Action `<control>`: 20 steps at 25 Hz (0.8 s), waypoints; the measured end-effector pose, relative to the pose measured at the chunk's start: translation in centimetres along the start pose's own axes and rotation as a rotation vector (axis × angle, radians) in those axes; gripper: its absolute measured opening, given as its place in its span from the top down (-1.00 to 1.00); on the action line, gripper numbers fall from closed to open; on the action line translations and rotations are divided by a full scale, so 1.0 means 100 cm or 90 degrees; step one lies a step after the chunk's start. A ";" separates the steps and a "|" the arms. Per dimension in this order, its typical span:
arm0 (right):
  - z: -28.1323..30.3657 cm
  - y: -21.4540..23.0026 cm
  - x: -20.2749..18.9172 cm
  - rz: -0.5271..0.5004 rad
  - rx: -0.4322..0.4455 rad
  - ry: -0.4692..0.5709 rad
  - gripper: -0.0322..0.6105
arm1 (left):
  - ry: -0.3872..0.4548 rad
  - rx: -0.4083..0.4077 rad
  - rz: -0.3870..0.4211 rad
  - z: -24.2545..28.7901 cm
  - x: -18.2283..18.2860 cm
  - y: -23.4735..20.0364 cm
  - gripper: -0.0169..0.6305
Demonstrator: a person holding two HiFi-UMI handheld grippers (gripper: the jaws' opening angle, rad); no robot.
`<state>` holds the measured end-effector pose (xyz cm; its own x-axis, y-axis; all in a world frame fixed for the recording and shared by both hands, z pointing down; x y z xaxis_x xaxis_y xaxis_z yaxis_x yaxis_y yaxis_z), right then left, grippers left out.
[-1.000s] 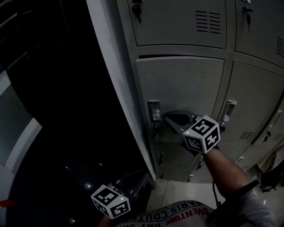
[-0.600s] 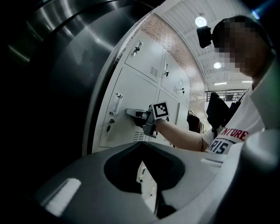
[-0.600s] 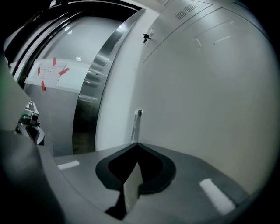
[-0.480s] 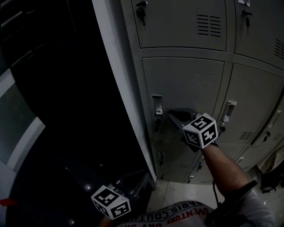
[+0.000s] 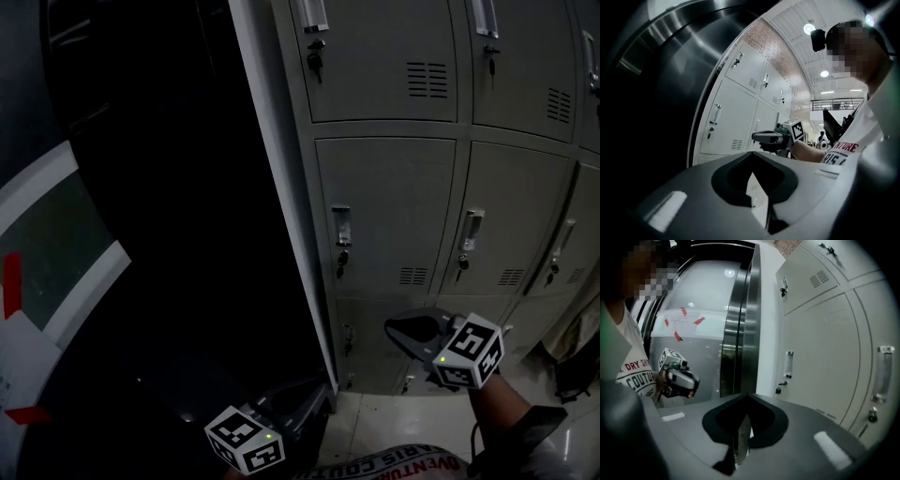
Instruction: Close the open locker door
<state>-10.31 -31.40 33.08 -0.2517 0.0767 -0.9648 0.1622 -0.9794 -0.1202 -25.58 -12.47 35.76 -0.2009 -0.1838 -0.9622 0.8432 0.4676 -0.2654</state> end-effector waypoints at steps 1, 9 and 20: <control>-0.016 -0.023 -0.007 0.009 0.000 -0.003 0.92 | -0.002 -0.008 0.003 -0.008 -0.004 0.010 0.93; -0.143 -0.222 -0.065 0.153 -0.038 0.002 0.92 | -0.039 -0.104 0.028 -0.091 -0.061 0.128 0.93; -0.241 -0.353 -0.084 0.246 -0.114 0.008 0.92 | -0.073 -0.162 0.005 -0.166 -0.103 0.233 0.93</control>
<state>9.02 7.01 39.76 -0.1277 -0.2866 -0.9495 0.4060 -0.8886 0.2136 -12.17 14.68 38.52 -0.1250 -0.2685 -0.9551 0.6892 0.6690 -0.2783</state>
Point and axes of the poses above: the fingertips, and each gripper's own axes: z forward along the fingers, y to its right, x out of its top, the point moved 8 cm from there along -z, backward along the fingers, and after that the axes turned 10 degrees about -x, right-handed, at the moved point
